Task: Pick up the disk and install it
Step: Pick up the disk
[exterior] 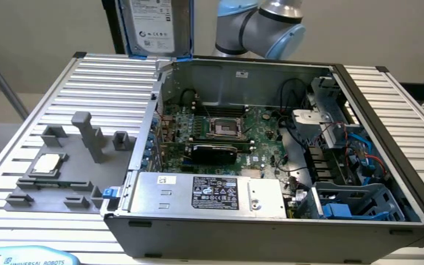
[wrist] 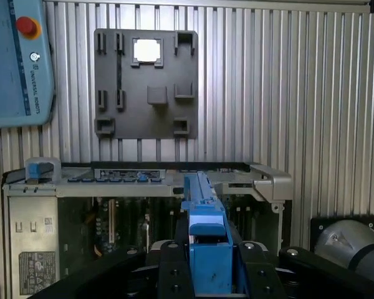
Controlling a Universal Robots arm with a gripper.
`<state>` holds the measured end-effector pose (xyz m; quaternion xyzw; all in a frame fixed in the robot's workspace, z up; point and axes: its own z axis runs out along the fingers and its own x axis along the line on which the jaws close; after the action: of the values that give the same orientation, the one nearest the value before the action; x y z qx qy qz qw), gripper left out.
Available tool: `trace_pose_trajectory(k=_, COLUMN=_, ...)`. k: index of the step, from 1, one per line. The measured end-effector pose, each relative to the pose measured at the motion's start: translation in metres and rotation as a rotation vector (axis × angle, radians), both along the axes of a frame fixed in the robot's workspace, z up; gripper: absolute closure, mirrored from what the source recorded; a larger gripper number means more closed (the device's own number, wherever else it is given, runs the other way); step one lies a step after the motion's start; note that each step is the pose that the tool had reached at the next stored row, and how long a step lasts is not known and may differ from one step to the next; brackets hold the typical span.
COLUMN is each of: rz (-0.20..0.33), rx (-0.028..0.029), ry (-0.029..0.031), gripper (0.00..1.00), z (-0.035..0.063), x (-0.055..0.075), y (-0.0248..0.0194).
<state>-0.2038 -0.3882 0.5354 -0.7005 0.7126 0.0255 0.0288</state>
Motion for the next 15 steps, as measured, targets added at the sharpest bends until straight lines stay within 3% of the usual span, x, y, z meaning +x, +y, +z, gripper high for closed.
trace_pose_trajectory(k=15, rz=0.000, rx=0.0001, ry=-0.0001, gripper=0.67, z=-0.0025, x=0.068, y=-0.0211)
